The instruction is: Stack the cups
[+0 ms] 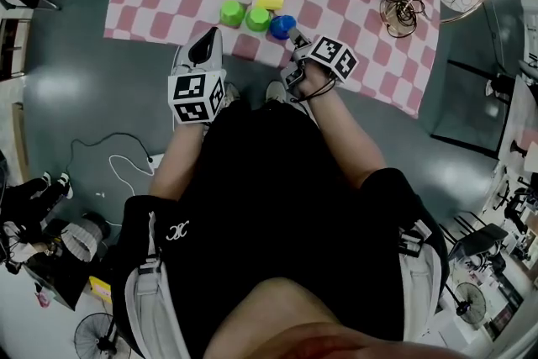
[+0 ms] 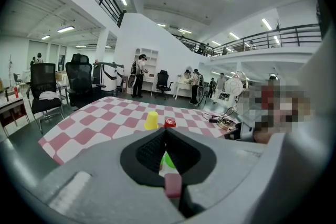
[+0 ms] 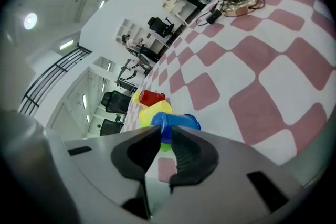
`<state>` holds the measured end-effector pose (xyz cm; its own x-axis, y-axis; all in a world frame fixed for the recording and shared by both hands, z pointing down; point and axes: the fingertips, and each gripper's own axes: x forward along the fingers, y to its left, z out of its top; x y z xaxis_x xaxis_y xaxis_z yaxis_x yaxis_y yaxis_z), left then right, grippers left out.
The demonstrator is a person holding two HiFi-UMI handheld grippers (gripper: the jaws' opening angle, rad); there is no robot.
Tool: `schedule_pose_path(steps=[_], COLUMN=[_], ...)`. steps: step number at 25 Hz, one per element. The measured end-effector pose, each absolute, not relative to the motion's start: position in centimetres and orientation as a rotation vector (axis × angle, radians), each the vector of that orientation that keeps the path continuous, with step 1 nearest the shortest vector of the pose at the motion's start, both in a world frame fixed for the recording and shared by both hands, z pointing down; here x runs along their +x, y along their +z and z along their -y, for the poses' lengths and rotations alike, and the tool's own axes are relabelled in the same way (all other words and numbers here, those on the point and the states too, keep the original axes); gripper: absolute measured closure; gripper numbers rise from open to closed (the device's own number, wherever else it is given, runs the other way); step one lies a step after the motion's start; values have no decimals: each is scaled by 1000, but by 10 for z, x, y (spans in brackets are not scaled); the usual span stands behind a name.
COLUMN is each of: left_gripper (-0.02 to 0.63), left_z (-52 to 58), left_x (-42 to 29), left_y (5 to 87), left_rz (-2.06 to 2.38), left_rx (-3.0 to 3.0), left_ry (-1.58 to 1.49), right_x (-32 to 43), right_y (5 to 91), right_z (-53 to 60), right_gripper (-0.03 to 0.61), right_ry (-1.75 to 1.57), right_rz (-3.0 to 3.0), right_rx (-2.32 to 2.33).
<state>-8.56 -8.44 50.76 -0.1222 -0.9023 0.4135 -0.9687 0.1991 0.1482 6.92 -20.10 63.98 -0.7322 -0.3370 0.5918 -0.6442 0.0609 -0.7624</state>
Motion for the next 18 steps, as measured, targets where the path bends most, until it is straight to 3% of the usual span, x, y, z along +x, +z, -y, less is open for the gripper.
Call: schedule_pose_path(steps=[18], left_gripper=[598], left_z=[96], left_x=[-89], left_y=[508], left_rz=[2037], left_rx=[1792], left_ry=[212], right_x=[69], right_y=[620], right_z=[211], right_gripper=[500], right_ry=[1429], right_rz=[2211], right_rx=[1057])
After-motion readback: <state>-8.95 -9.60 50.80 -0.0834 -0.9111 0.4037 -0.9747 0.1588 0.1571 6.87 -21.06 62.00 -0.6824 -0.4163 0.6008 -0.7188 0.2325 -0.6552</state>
